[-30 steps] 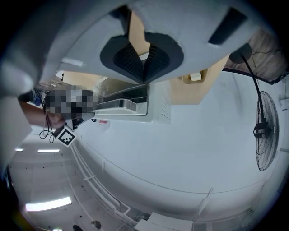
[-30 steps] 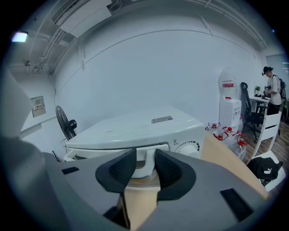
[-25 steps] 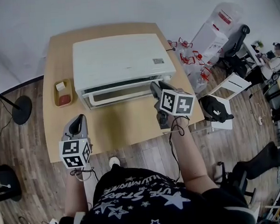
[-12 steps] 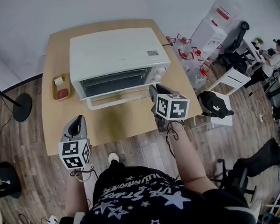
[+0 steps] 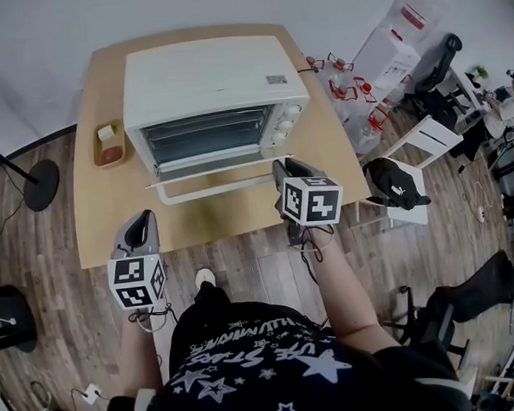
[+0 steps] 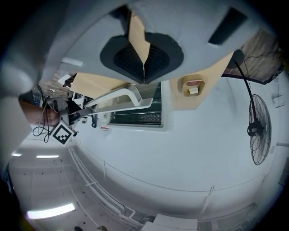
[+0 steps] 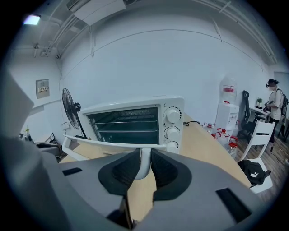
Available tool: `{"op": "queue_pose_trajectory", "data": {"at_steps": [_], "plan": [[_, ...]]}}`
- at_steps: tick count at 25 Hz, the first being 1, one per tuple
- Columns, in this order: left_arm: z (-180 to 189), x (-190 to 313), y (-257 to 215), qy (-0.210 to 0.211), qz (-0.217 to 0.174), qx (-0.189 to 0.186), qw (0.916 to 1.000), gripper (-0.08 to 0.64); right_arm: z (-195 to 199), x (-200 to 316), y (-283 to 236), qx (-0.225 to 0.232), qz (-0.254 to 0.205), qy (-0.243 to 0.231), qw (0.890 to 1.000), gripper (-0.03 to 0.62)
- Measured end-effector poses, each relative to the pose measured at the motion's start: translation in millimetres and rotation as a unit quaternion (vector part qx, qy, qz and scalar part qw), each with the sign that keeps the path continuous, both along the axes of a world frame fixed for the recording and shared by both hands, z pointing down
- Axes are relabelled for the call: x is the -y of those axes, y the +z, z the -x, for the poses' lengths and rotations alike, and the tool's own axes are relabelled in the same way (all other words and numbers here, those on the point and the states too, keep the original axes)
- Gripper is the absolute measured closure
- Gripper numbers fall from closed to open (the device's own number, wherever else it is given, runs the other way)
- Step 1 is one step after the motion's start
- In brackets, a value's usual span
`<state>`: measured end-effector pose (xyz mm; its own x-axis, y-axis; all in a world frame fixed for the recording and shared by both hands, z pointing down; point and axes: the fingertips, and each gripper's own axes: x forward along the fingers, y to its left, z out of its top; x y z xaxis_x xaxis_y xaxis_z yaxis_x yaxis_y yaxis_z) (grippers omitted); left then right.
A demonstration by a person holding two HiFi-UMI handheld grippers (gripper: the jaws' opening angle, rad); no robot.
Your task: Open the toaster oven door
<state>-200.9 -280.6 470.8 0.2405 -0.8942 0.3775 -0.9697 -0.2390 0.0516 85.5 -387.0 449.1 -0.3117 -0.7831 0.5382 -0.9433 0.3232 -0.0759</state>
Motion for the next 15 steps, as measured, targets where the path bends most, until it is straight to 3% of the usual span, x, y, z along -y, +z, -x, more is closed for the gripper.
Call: {"op": "queue_pose_trajectory", "data": {"at_steps": [11, 15], "plan": [[-1.1, -40.7, 23.8, -0.037, 0.022, -0.002, 0.9991, 0.538, -11.2, -35.9, 36.7, 0.005, 0.008, -0.011, 1.0, 0.522], [-3.6, -53.7, 28.3, -0.045, 0.027, 0.001, 0.9986, 0.538, -14.0, -44.7, 46.6, 0.015, -0.01, -0.013, 1.0, 0.522]]}}
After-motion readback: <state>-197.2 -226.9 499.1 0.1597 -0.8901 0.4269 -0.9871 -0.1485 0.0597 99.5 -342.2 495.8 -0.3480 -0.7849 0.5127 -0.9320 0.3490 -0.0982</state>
